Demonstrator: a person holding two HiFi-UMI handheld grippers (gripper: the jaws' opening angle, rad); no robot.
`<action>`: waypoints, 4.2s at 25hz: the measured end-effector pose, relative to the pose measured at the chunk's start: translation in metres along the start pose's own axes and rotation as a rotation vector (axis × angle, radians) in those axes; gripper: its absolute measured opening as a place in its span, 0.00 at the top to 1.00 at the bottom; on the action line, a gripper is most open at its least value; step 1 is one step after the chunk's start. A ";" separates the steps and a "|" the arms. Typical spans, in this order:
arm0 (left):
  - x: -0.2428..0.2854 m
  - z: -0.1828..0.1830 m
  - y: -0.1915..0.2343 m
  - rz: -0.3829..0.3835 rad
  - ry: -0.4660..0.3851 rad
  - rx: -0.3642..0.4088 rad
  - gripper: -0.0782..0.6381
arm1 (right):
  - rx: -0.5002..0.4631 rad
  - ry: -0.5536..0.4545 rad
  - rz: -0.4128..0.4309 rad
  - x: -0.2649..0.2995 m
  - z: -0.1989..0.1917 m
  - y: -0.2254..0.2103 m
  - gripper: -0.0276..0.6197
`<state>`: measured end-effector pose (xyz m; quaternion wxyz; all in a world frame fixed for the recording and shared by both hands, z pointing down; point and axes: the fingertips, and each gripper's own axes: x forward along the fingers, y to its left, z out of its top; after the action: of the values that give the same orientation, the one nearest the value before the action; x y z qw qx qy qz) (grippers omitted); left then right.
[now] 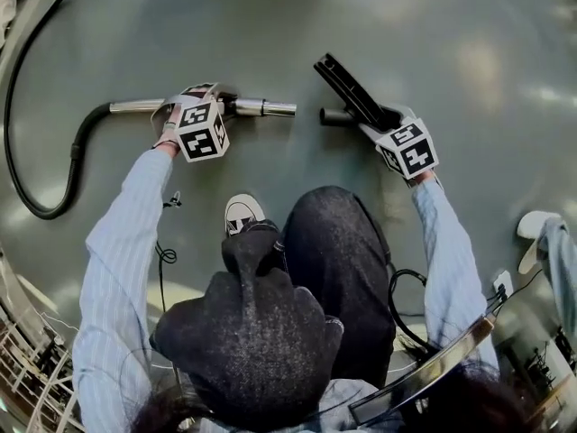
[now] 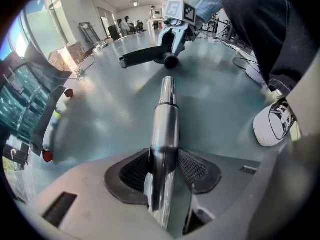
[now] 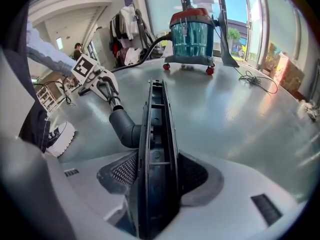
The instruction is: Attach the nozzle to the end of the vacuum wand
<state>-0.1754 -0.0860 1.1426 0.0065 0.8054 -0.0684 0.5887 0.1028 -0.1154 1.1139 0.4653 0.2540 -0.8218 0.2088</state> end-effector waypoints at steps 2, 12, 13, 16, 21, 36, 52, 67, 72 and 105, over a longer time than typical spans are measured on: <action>-0.005 0.011 -0.008 -0.014 -0.030 0.011 0.64 | -0.004 -0.014 -0.009 -0.002 0.006 0.004 0.59; -0.032 0.058 0.010 0.011 -0.092 -0.006 0.64 | -0.019 -0.040 -0.061 -0.026 0.025 -0.007 0.59; -0.033 0.059 0.011 0.011 -0.094 -0.008 0.64 | -0.007 -0.050 -0.062 -0.027 0.028 -0.007 0.59; -0.035 0.061 0.009 0.008 -0.095 -0.009 0.64 | -0.018 -0.064 -0.062 -0.026 0.036 -0.001 0.59; -0.034 0.064 0.013 0.032 -0.073 -0.013 0.65 | -0.021 -0.065 -0.091 -0.027 0.037 -0.004 0.59; -0.015 0.057 0.010 0.064 -0.048 -0.023 0.65 | -0.032 0.006 -0.158 -0.023 0.039 0.003 0.60; -0.022 0.055 0.025 0.102 -0.045 -0.057 0.65 | -0.054 -0.068 -0.198 -0.019 0.063 0.008 0.61; -0.016 0.067 0.025 0.055 0.012 -0.017 0.65 | -0.052 -0.031 -0.175 -0.007 0.080 0.016 0.61; -0.023 0.072 0.034 0.083 -0.023 -0.060 0.65 | -0.045 -0.046 -0.165 -0.008 0.084 0.012 0.61; -0.067 0.053 0.014 0.278 -0.372 -0.490 0.60 | 0.020 -0.232 -0.188 -0.044 0.071 0.002 0.60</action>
<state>-0.1467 -0.0983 1.0619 0.1072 0.8564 -0.3171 0.3930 0.0735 -0.1451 1.0414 0.3822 0.3569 -0.8405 0.1417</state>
